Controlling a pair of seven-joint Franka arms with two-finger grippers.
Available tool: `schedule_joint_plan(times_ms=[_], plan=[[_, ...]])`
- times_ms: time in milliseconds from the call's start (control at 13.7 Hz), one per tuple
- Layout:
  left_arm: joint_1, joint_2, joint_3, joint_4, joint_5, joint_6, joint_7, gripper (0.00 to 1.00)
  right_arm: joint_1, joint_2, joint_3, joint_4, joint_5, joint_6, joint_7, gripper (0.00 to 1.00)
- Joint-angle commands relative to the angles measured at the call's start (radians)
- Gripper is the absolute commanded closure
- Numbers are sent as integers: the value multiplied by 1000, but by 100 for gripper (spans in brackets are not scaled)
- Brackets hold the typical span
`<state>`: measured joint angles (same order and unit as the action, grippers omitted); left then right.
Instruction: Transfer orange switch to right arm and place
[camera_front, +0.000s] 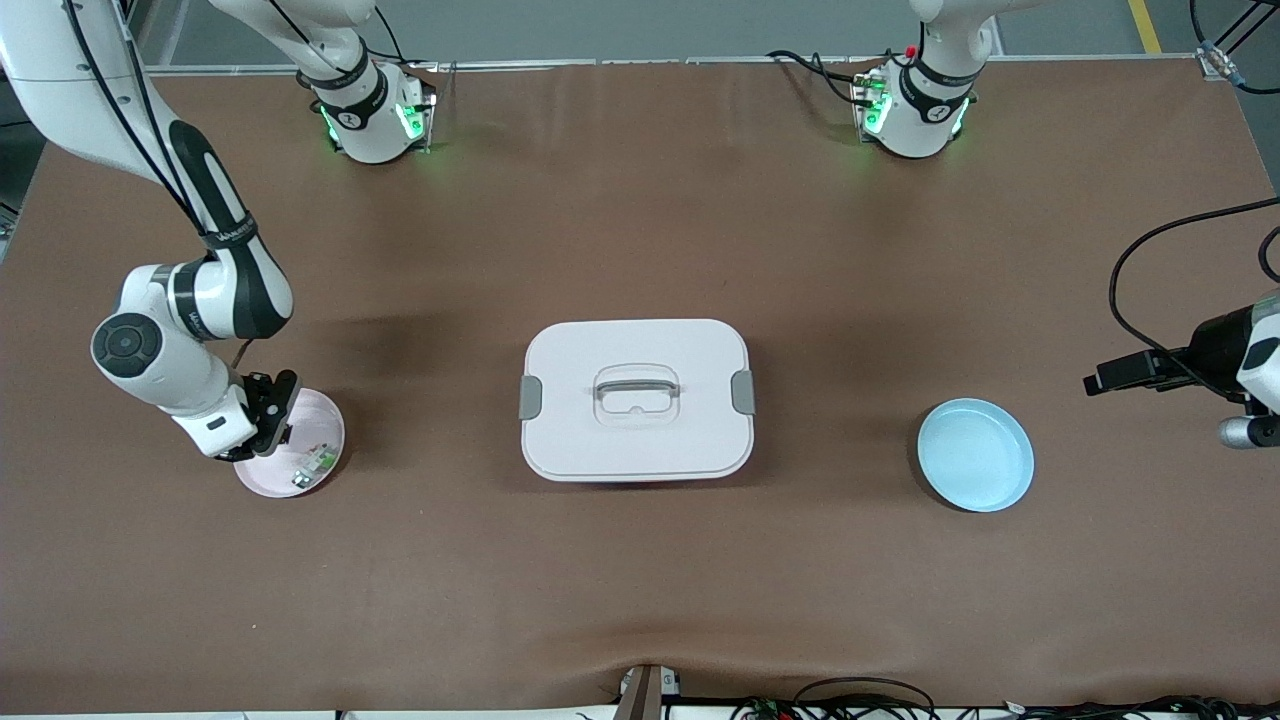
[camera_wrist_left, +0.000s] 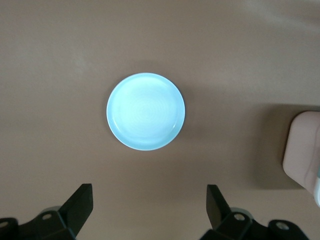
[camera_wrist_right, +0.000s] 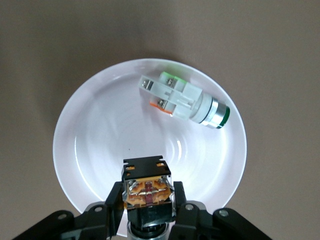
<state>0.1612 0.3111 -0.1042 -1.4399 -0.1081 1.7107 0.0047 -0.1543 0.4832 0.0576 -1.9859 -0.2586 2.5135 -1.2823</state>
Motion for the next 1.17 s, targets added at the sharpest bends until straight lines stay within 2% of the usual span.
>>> schedule_joint_plan(times_ms=[0, 219, 365, 439, 512, 585, 658, 731, 950, 1096], plan=[[-110, -4, 98, 33, 16, -5, 23, 0, -25, 15, 14, -14, -27, 42, 9, 100], [-124, -9, 83, 30, 19, -5, 15, 0, -27, 37, 11, -14, -27, 67, 11, 100], [-117, -36, 63, 9, 21, -63, 5, 0, -24, 51, 1, -14, -27, 87, 12, 100], [-117, -41, 61, 6, 46, -66, 4, 0, -25, 57, 1, -16, -27, 102, 12, 100], [-120, -47, 46, 6, 129, -59, -5, 0, -27, 61, 1, -17, -27, 107, 12, 100], [-114, -53, 3, 6, 164, -31, -14, 0, -31, 61, 1, -19, -27, 110, 14, 100], [-111, -72, -14, -7, 163, -5, -35, 0, -36, 61, 1, -19, -25, 108, 18, 62], [-117, -105, -15, -43, 163, 9, -66, 0, -44, 60, 1, -19, -25, 102, 32, 1], [-123, -233, -9, -154, 125, 44, -92, 0, -45, 43, 2, -17, -24, 78, 47, 0], [-156, -267, 23, -197, 94, 41, -81, 0, -44, -6, 5, -7, -16, -28, 49, 0]])
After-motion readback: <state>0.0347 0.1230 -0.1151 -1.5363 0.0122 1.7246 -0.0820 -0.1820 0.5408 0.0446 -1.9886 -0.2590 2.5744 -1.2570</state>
